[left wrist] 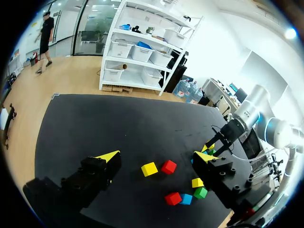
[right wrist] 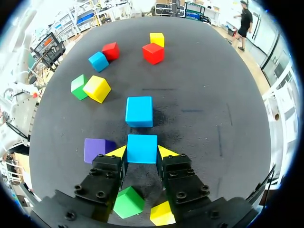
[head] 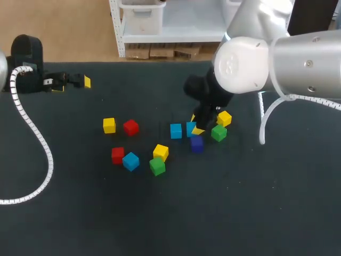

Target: Place the blue cubes, place green cubes on the blue cubes, place the yellow cubes on the green cubes, then place the red cubes on the yellow cubes, and place purple cube on the red cubes.

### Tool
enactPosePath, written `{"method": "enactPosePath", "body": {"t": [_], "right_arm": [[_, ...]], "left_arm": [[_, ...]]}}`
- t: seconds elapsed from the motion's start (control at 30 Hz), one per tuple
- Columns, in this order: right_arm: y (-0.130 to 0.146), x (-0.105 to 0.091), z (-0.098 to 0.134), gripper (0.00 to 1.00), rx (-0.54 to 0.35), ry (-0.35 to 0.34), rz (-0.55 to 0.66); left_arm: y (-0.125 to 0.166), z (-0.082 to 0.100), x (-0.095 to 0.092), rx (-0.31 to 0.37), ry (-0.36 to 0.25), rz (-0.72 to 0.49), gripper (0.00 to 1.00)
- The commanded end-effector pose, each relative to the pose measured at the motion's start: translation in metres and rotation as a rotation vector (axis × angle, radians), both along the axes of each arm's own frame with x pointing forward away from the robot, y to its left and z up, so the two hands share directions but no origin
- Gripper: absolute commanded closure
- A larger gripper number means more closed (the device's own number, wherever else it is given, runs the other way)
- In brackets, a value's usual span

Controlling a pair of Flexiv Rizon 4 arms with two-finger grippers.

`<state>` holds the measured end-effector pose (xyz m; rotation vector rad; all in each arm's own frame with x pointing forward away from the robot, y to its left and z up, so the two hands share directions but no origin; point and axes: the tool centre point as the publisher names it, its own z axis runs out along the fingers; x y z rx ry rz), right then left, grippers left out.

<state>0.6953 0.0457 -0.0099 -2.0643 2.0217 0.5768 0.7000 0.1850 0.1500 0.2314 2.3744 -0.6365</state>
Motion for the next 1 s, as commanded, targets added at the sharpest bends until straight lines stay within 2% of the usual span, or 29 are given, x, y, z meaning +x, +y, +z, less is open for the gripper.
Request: {"method": "enactPosePath", "body": {"t": [0.03,0.27,0.6,1.0], "right_arm": [[-0.0002,0.0017,-0.0012,0.76,0.003,0.003,0.001],[-0.0003,0.0022,-0.0008,0.65,0.006,0.004,0.001],[-0.0020,0.0019,0.0005,0.56,0.007,0.006,0.004],[-0.0007,0.0017,-0.0007,0.58,0.023,0.009,0.023]], "left_arm": [[0.0000,0.0000,0.0000,0.000,0.000,0.000,0.00],[0.0000,0.0000,0.0000,0.000,0.000,0.000,0.00],[0.0000,0.0000,0.0000,0.000,0.000,0.000,0.00],[0.0000,0.0000,0.0000,0.000,0.000,0.000,0.00]]}}
